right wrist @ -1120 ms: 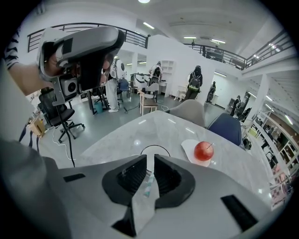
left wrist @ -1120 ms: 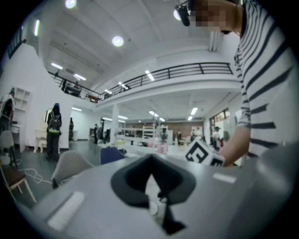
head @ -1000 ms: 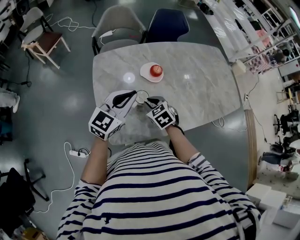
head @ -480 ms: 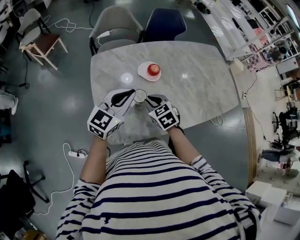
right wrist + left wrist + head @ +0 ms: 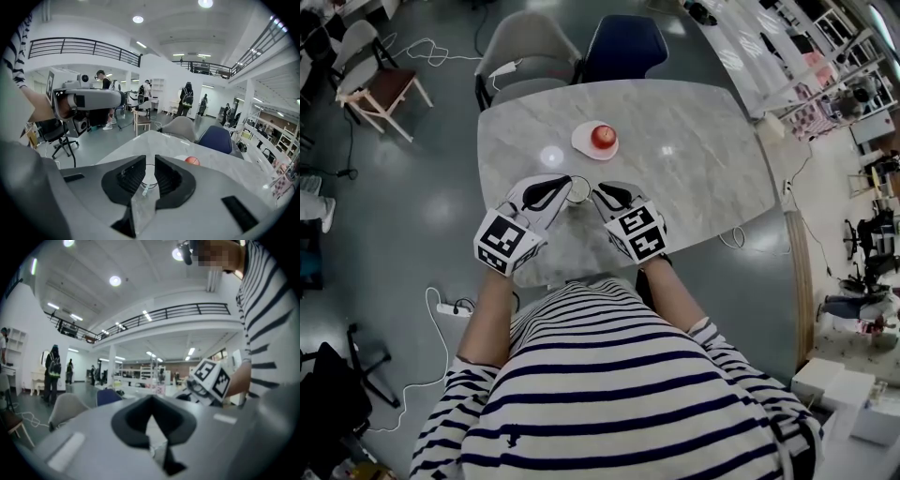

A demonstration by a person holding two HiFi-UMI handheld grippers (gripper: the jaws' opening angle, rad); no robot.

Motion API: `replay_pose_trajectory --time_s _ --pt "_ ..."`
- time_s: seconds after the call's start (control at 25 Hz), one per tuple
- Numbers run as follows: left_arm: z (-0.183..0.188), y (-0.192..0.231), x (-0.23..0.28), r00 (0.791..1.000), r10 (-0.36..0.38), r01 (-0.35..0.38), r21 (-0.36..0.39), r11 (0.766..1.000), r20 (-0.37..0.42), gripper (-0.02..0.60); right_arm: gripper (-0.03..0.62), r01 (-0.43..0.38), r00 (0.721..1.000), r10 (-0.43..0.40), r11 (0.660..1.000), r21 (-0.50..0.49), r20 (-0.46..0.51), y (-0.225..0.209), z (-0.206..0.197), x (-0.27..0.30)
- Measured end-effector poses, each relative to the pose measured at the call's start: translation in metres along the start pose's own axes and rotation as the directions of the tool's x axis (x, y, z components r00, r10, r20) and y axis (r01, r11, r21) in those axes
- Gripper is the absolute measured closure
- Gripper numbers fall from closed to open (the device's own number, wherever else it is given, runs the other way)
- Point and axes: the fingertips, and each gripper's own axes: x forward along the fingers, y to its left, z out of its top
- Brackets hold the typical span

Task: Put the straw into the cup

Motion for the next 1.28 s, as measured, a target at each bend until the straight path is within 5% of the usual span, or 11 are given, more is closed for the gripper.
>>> replay_pose_trajectory --time_s 1.28 --pt "0.001 0.004 0.002 1.000 0.010 -0.010 -0.009 1.000 0.010 0.575 0.587 0.027 0.976 -0.029 1.000 0.013 0.217 -0.009 0.043 -0.044"
